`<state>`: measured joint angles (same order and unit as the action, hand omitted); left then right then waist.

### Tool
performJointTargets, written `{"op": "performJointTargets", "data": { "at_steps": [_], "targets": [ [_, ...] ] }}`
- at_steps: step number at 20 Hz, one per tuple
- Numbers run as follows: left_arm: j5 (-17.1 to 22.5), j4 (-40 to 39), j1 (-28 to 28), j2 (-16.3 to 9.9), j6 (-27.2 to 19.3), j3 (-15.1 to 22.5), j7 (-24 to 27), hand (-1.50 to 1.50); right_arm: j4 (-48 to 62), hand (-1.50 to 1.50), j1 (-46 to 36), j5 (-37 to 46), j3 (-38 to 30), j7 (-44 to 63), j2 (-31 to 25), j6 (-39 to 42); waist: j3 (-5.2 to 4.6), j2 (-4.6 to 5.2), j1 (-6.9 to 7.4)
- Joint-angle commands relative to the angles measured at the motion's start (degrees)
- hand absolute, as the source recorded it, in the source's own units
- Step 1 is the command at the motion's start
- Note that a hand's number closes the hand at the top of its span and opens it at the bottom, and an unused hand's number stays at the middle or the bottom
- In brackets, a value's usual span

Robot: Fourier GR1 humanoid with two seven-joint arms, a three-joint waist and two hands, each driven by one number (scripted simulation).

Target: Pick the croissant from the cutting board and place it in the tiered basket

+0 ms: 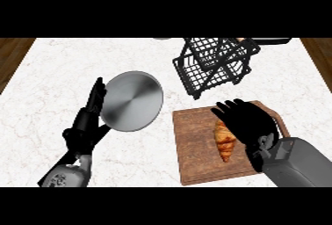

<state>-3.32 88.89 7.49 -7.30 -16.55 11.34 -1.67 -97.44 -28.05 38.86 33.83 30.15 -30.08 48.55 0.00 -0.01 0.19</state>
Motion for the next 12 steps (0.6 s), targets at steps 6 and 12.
{"op": "performJointTargets", "data": {
  "at_steps": [6,12],
  "targets": [
    [-2.5,6.65,-2.14,0.48,1.02,0.23,-4.8,0.0,7.8,-1.5,0.4,7.07,-0.96,-3.39,8.25,0.21,0.01,-0.02,0.32],
    [-1.18,2.18,1.03,0.05,3.9,-4.6,-3.03,0.0,8.89,-1.5,0.32,11.45,-3.53,-3.68,11.56,3.7,-0.01,0.0,0.02]
  ]
}}
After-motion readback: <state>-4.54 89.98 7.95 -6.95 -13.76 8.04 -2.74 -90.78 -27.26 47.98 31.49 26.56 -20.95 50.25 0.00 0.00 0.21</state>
